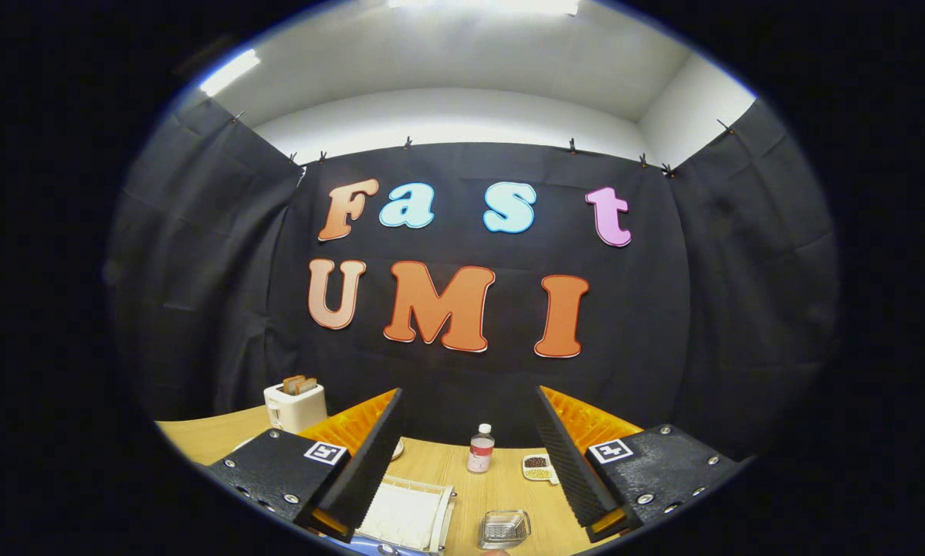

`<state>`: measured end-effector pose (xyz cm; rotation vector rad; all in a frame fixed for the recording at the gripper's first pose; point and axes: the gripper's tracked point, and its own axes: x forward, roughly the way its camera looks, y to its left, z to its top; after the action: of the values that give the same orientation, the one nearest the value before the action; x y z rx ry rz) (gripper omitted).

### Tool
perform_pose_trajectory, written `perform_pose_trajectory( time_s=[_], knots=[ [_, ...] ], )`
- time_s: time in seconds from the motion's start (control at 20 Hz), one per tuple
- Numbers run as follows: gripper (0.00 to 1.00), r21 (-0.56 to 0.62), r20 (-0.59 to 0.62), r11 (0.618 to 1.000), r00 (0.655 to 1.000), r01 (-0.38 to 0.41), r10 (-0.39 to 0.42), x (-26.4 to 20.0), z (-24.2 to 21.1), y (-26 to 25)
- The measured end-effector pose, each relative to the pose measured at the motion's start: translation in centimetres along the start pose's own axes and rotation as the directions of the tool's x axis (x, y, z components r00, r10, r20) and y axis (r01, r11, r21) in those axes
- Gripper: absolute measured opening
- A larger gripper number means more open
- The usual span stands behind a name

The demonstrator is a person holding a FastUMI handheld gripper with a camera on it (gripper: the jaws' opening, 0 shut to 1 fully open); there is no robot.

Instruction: Take the plate from the dish rack, then take the spoon from the basket and place it into the plate.

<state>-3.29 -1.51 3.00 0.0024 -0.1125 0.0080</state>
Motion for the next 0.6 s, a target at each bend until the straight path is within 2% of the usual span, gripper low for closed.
perform_pose_trajectory(
  time_s=[0.15, 0.35, 0.6],
  knots=[
    [0.98, 0.028, 0.007, 1.0, 1.0, -0.001, 0.001, 0.3, 0.0, -0.1],
    [0.99, 0.069, -0.053, 0.998, 0.999, 0.0, 0.004, 0.3, -1.6, -0.1],
    [0.99, 0.07, -0.069, 0.997, 0.998, 0.011, -0.006, 0.4, -2.1, -0.3]
  ],
)
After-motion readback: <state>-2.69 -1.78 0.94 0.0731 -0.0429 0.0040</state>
